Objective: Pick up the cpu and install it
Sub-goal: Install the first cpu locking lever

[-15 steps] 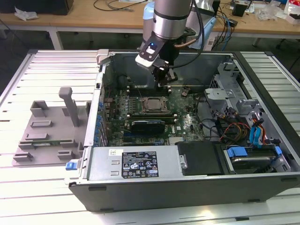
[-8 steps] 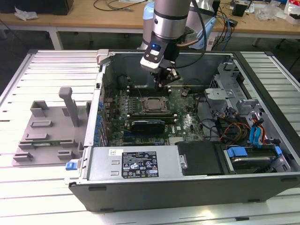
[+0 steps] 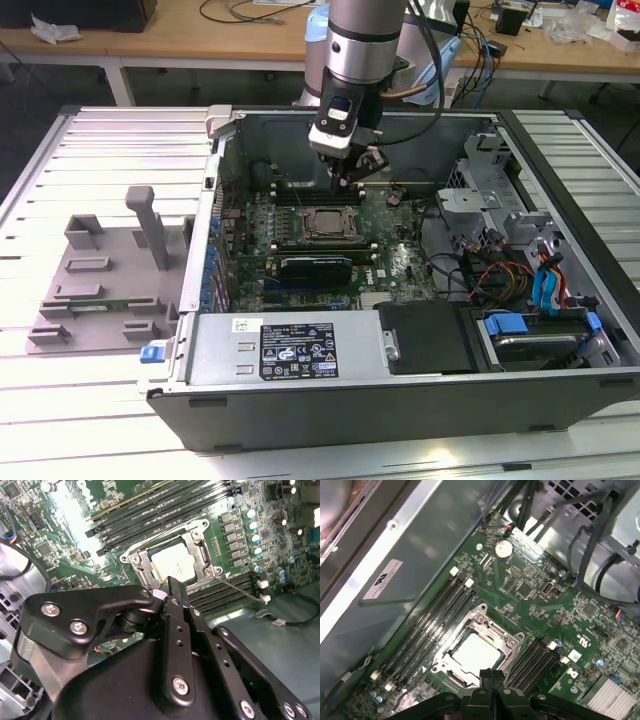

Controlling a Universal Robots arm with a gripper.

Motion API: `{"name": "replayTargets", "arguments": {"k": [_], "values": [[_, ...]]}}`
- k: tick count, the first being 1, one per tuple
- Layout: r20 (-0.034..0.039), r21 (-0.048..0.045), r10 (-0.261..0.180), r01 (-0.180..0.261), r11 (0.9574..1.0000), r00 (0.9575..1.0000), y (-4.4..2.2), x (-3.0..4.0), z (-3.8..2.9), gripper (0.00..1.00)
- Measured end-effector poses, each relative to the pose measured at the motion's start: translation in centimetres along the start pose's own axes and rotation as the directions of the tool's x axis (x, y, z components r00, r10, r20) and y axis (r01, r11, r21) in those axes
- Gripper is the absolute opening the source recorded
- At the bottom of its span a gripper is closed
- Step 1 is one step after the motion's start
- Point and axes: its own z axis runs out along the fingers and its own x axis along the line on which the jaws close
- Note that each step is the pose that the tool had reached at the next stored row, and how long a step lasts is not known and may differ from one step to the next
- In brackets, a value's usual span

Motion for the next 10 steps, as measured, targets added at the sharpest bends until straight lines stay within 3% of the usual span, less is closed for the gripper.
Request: {"name": "replayTargets", "arguments": {"k": [3, 10], "values": [[0.0019, -0.0001, -0.049, 0.049, 0.9988, 0.9988, 0.00, 0.00, 0.00, 0.11], [0.0064, 0.0002, -0.161, 0.161, 0.9870, 0.9869, 0.00, 0.00, 0.00, 0.11]]}}
